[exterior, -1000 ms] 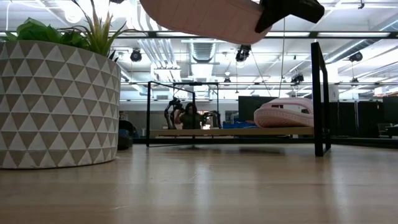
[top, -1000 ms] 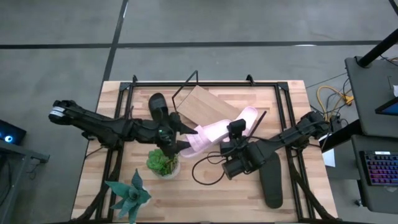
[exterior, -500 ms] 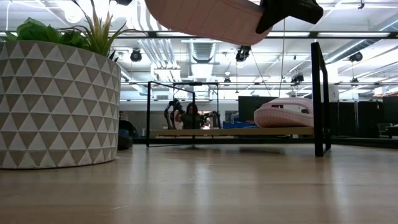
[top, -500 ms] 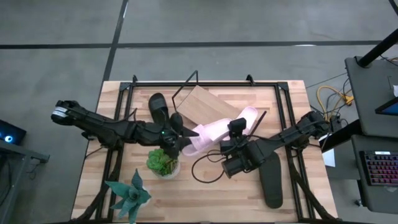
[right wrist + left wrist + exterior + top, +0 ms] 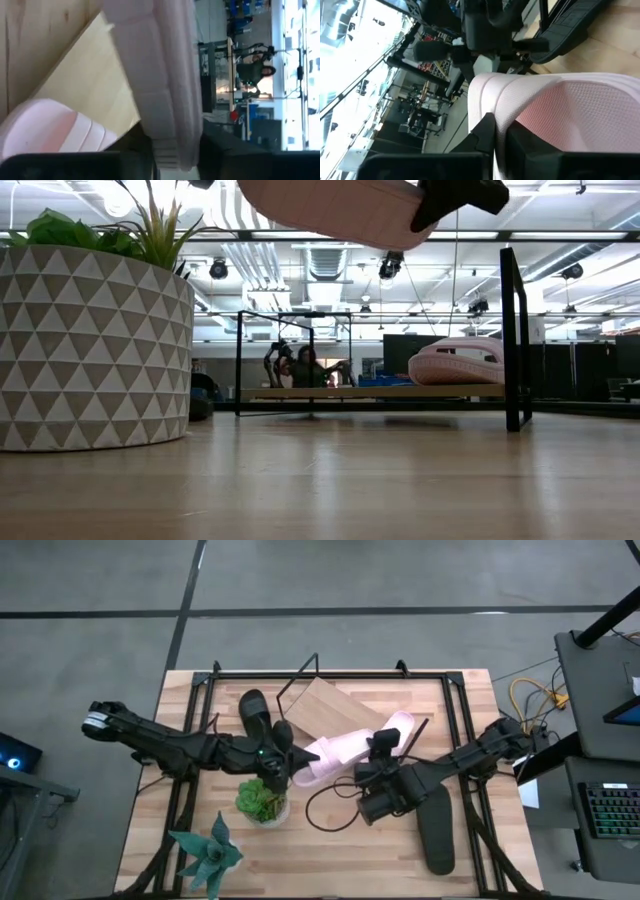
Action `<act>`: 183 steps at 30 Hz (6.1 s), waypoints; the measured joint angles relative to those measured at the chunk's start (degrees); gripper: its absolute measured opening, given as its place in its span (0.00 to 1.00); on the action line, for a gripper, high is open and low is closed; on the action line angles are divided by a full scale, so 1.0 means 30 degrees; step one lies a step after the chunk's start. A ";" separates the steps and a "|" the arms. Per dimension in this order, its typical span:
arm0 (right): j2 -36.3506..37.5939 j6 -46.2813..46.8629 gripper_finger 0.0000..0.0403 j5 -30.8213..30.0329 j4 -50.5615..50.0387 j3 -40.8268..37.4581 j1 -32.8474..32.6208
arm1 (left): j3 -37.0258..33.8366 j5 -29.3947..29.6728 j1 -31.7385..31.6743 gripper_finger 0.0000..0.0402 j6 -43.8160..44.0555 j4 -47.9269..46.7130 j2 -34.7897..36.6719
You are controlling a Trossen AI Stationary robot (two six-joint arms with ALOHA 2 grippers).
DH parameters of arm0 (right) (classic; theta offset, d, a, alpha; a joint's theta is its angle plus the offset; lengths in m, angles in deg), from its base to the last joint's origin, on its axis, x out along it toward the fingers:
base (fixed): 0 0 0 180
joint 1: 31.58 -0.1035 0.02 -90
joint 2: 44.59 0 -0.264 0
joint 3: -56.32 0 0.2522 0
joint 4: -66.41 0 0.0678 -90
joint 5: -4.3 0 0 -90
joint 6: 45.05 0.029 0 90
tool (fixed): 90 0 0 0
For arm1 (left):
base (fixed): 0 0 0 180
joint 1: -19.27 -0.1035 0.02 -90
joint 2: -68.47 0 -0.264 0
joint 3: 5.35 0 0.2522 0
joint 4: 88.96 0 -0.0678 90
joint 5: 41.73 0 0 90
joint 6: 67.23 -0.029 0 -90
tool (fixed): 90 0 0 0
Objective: Pick and place slides into the shelf
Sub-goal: Put the pink slide on the shelf, then put the top black slide on the shelf
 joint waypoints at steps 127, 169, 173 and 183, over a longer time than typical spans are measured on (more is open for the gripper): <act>0.6614 0.6052 0.46 -0.2321 0.2295 0.0007 -0.2192 | 0.2526 -0.1954 -0.3610 0.66 0.5263 0.2265 -1.0239; 0.6759 1.8916 0.46 -0.9437 0.2764 -1.0056 -1.2633 | 0.2123 -0.8954 -0.2191 0.67 1.7501 -0.7328 0.3162; 0.6759 1.9604 0.46 -0.9456 0.2782 -1.0644 -1.3602 | 0.2122 -0.8818 -0.2191 0.67 1.6696 -0.7152 0.3176; 0.6759 1.5807 0.46 -0.9336 0.2812 -0.7868 -1.3627 | 0.2137 -0.6659 -0.2181 0.67 1.5924 -0.7170 0.3154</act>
